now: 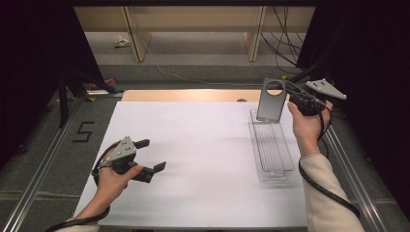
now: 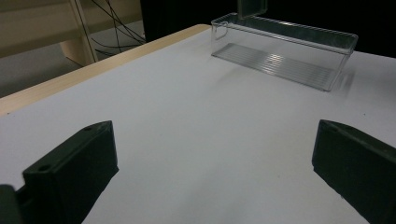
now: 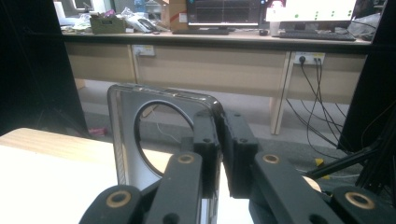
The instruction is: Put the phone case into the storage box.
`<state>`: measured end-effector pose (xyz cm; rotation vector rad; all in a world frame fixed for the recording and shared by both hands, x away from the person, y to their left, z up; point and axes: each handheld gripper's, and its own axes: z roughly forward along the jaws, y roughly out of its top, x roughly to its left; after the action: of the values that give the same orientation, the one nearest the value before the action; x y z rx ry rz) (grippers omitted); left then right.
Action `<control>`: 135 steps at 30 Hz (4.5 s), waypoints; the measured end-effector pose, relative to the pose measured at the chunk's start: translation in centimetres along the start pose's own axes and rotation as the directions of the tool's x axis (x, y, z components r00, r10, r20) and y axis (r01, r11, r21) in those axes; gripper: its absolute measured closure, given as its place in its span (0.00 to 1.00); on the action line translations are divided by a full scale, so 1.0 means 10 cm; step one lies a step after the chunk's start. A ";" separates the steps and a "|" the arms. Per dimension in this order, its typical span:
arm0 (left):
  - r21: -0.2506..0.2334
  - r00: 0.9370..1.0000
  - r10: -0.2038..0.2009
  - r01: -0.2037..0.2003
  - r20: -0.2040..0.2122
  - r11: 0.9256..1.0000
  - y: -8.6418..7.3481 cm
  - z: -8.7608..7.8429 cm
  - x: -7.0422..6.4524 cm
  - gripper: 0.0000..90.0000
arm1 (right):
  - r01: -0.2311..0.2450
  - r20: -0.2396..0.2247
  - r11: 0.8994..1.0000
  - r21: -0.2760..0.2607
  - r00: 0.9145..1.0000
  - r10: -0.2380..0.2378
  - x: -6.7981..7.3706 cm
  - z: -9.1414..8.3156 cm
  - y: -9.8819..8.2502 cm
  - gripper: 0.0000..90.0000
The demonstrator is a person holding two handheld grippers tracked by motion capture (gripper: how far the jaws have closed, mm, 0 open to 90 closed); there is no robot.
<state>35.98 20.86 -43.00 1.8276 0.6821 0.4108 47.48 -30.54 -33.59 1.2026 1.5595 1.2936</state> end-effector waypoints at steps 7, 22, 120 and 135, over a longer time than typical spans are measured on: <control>0.001 1.000 0.001 -0.001 -0.001 1.000 0.00 0.00 0.00 0.00 | 0.003 -0.006 1.000 0.004 1.000 -0.003 0.02 0.03 -0.01 0.94; 0.001 1.000 0.001 -0.001 -0.002 1.000 0.00 0.00 0.00 0.00 | 0.003 -0.003 1.000 0.010 1.000 -0.003 0.01 0.07 -0.03 0.94; 0.012 1.000 -0.002 0.002 -0.006 1.000 -0.02 0.00 0.01 0.00 | 0.029 0.010 0.998 0.062 1.000 -0.029 -0.05 0.43 -0.27 0.94; 0.012 1.000 -0.006 0.006 -0.005 1.000 -0.03 0.01 0.01 0.00 | 0.030 0.008 0.996 0.088 0.999 -0.031 -0.06 0.54 -0.37 0.94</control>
<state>36.04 20.95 -43.28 1.8364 0.6948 0.4082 52.04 -29.89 -38.23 1.2327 1.6362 1.2091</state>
